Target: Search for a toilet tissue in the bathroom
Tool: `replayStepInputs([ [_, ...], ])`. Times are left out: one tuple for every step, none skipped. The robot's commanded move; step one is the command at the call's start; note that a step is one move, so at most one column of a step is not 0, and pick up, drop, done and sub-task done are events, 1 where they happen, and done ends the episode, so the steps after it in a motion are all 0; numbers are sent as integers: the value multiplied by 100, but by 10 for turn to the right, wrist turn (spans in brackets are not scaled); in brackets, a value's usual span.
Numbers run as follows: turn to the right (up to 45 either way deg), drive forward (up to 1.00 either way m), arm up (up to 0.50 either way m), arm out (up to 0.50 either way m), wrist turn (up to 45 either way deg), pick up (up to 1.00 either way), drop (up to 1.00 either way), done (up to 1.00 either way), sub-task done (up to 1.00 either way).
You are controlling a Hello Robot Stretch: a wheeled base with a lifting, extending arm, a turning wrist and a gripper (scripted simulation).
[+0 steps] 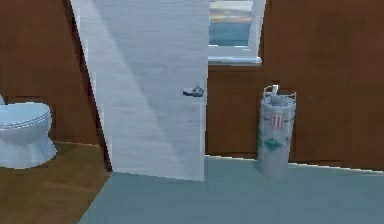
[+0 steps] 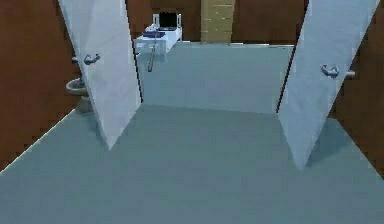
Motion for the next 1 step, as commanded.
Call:
replayStepInputs([
  [0,25,0,0,0,0,0,0,0],
])
